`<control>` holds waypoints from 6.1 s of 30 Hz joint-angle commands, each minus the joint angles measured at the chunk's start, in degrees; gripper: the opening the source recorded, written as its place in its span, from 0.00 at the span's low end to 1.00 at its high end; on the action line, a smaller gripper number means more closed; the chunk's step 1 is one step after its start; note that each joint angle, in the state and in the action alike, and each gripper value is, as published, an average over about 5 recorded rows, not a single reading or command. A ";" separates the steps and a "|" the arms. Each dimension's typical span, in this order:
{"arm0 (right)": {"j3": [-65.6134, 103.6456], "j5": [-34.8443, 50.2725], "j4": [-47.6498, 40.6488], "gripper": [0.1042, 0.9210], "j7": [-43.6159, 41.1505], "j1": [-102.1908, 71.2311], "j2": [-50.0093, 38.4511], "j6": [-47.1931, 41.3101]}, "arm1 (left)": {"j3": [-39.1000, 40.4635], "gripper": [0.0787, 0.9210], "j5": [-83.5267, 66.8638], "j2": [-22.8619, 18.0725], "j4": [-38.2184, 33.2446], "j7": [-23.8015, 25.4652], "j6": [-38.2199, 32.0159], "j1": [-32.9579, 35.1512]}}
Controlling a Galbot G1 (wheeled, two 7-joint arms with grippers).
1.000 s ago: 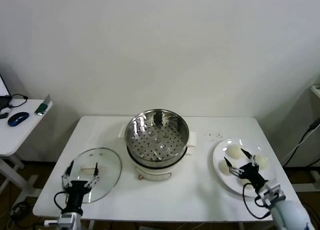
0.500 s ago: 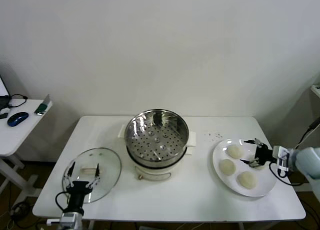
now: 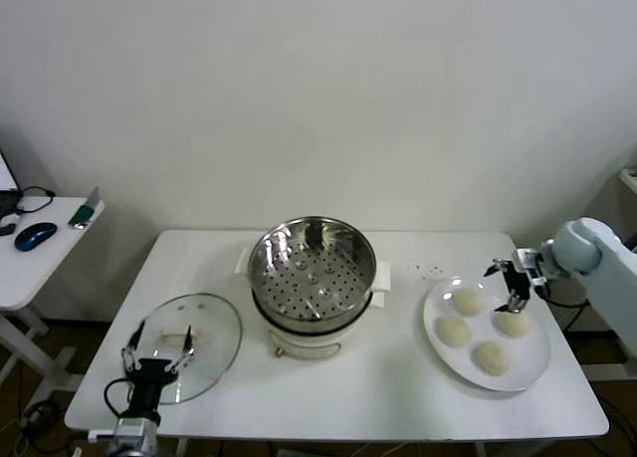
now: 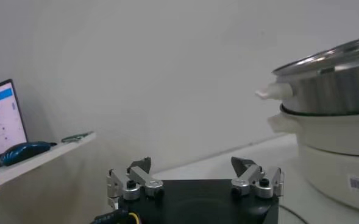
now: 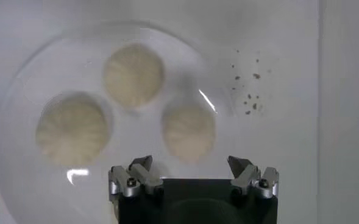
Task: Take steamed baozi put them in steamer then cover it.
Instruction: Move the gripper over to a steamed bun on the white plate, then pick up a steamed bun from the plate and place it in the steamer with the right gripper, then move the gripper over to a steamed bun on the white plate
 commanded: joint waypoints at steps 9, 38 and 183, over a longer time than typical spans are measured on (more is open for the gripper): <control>-9.56 -6.38 -17.00 0.88 -2.45 7.47 13.54 2.22 | -0.70 0.88 0.42 0.46 1.77 0.71 0.25 0.25; -7.48 -6.41 -19.32 0.73 -2.05 5.83 15.09 3.17 | -1.04 0.88 0.71 0.64 2.85 -0.08 0.03 0.53; -30.36 28.76 10.19 0.88 10.35 8.52 -2.75 -19.87 | 0.90 0.88 -1.71 1.39 -3.37 -0.99 0.06 9.69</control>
